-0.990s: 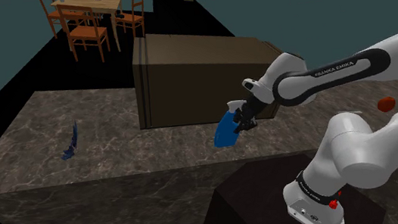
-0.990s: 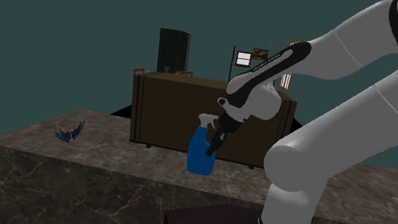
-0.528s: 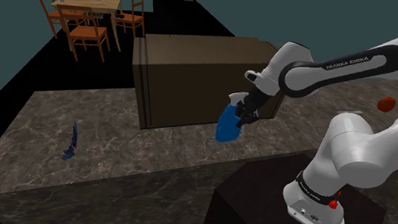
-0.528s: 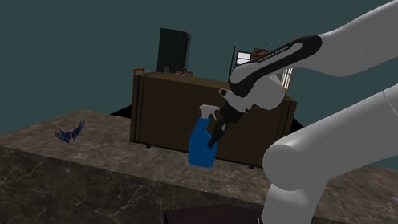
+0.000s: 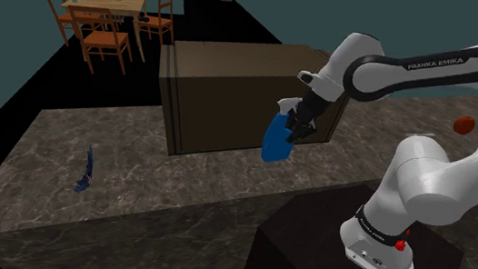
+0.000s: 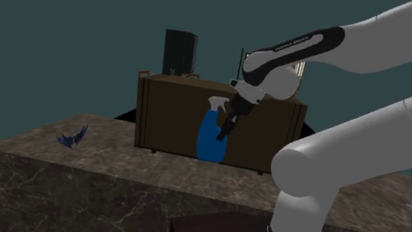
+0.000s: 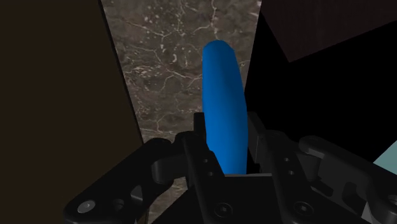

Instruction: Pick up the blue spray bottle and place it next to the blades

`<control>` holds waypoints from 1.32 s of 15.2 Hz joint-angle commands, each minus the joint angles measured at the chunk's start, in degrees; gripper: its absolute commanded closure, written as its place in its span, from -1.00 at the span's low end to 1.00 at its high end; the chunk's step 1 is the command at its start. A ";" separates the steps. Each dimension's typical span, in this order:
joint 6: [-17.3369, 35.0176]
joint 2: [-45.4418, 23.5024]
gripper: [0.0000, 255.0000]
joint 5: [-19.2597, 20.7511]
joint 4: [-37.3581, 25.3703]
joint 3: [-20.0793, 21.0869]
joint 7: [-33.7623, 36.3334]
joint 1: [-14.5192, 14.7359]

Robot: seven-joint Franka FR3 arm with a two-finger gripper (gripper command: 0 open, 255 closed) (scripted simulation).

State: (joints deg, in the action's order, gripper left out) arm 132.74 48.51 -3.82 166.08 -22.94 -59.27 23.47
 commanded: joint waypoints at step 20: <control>-17.30 4.35 1.00 -0.60 -13.51 4.32 5.25 0.14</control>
State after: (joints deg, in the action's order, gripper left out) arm 116.19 52.92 -4.31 153.42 -18.84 -54.31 23.47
